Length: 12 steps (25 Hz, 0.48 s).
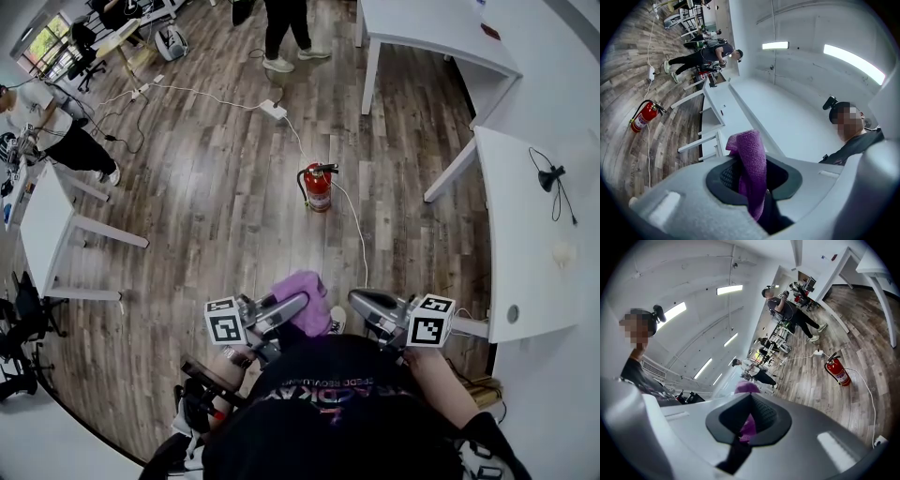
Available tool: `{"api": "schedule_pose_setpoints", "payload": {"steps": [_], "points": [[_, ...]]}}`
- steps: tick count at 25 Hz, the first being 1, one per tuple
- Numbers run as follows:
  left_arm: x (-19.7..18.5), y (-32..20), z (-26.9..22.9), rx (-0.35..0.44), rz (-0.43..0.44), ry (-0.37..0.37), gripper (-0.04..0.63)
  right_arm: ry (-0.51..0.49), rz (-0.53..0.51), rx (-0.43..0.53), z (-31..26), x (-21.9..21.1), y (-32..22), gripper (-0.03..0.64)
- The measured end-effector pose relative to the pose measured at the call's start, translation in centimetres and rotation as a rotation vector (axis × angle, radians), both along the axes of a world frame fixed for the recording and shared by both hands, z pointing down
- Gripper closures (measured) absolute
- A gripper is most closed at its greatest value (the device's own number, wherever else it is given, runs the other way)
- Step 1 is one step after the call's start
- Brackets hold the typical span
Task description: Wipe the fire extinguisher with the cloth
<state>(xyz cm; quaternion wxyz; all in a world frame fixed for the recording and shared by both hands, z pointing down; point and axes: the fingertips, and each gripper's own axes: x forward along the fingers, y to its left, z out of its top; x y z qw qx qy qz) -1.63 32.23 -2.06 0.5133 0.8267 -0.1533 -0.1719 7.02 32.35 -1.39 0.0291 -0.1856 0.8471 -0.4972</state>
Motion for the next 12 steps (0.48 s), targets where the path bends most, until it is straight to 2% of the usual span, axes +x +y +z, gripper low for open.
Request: {"api": "schedule_pose_setpoints", "payload": {"steps": [12], "points": [[0.47,-0.13,0.44,-0.009,0.01,-0.002,0.522,0.0,0.003,-0.008,0.48,0.27,0.02,0.615]]}}
